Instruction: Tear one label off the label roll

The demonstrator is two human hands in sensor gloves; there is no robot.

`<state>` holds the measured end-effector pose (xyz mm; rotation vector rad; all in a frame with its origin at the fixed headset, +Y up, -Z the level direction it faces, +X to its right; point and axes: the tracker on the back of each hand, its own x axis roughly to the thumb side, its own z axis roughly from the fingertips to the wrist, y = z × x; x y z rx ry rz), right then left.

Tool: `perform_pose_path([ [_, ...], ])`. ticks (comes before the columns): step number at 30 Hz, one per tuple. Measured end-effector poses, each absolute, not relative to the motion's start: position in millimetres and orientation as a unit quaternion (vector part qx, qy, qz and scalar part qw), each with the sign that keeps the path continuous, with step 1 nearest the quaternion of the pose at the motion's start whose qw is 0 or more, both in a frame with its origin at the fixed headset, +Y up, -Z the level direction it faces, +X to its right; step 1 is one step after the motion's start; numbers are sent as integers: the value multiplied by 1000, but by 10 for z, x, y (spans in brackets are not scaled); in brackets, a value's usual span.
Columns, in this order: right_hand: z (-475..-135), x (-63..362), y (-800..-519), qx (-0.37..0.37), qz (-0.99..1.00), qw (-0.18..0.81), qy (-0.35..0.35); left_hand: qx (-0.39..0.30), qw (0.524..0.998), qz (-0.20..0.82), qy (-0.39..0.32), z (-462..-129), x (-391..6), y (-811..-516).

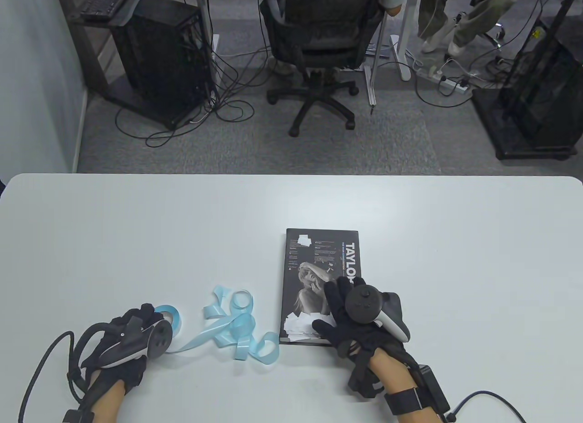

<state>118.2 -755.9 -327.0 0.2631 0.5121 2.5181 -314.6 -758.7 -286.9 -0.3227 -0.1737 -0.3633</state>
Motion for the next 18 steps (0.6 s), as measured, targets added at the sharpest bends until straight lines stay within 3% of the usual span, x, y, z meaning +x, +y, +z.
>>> perform_pose_path([
  [9, -3302, 1210, -7590, 88, 936, 277, 199, -167, 970, -159, -80, -2962, -3151, -7766],
  [18, -3315, 1222, -7588, 84, 935, 279, 201, -173, 982, -23, -67, -2978, -3230, -7770],
])
